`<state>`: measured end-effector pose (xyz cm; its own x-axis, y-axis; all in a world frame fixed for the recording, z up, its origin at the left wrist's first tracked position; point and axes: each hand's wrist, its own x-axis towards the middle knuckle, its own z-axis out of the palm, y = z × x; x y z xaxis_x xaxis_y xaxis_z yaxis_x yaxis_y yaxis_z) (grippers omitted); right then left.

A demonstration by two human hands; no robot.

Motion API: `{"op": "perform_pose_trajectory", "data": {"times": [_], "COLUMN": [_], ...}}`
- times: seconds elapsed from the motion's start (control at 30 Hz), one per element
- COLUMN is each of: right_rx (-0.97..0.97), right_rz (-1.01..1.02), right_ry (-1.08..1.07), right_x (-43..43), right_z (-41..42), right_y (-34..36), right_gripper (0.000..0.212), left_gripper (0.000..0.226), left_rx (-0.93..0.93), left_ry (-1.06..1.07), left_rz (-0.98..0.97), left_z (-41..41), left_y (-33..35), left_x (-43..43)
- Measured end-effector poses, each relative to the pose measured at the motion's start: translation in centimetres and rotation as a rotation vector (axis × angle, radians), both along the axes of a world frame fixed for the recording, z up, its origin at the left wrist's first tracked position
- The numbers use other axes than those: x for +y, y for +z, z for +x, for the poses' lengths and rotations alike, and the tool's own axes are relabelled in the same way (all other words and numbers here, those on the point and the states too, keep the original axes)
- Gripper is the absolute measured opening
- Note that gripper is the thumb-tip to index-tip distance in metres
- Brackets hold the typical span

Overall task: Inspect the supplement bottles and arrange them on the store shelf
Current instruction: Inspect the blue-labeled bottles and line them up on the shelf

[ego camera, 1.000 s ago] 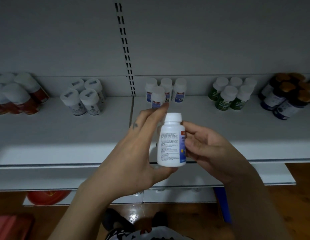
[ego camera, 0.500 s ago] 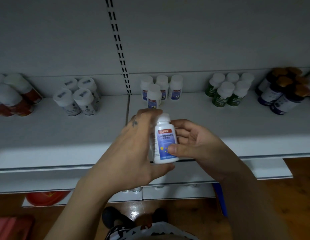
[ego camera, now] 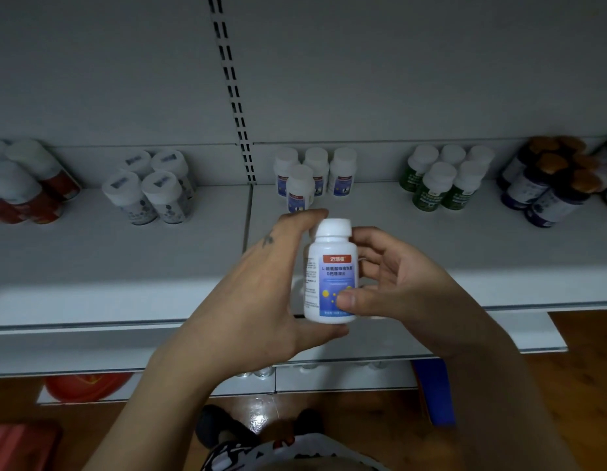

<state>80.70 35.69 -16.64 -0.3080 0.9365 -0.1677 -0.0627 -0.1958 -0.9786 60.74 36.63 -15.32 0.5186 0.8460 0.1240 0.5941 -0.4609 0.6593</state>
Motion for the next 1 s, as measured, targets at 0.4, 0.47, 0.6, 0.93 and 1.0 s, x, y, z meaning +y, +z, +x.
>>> {"op": "perform_pose_trajectory", "data": {"times": [0.4, 0.47, 0.6, 0.93, 1.0], "right_rx": [-0.011, -0.014, -0.032, -0.138, -0.125], "right_rz": [0.026, 0.02, 0.012, -0.016, -0.026], "right_ry": [0.002, 0.001, 0.007, 0.005, -0.012], "right_x": [-0.3, -0.3, -0.3, 0.0, 0.0], "right_z": [0.1, 0.1, 0.1, -0.3, -0.3], "right_y": [0.5, 0.4, 0.1, -1.6, -1.8], "right_gripper": [0.061, 0.061, 0.062, 0.062, 0.068], "left_gripper": [0.105, 0.107, 0.108, 0.108, 0.109], "left_rx": [0.007, 0.018, 0.025, 0.094, 0.082], "left_ry": [0.022, 0.021, 0.024, 0.025, 0.054], "left_rz": [0.011, 0.016, 0.007, 0.041, 0.026], "left_z": [-0.1, -0.1, -0.1, 0.1, 0.1], "left_y": [0.0, -0.1, -0.5, -2.5, -2.7], "left_x": [-0.4, -0.4, -0.2, 0.3, 0.3]}}
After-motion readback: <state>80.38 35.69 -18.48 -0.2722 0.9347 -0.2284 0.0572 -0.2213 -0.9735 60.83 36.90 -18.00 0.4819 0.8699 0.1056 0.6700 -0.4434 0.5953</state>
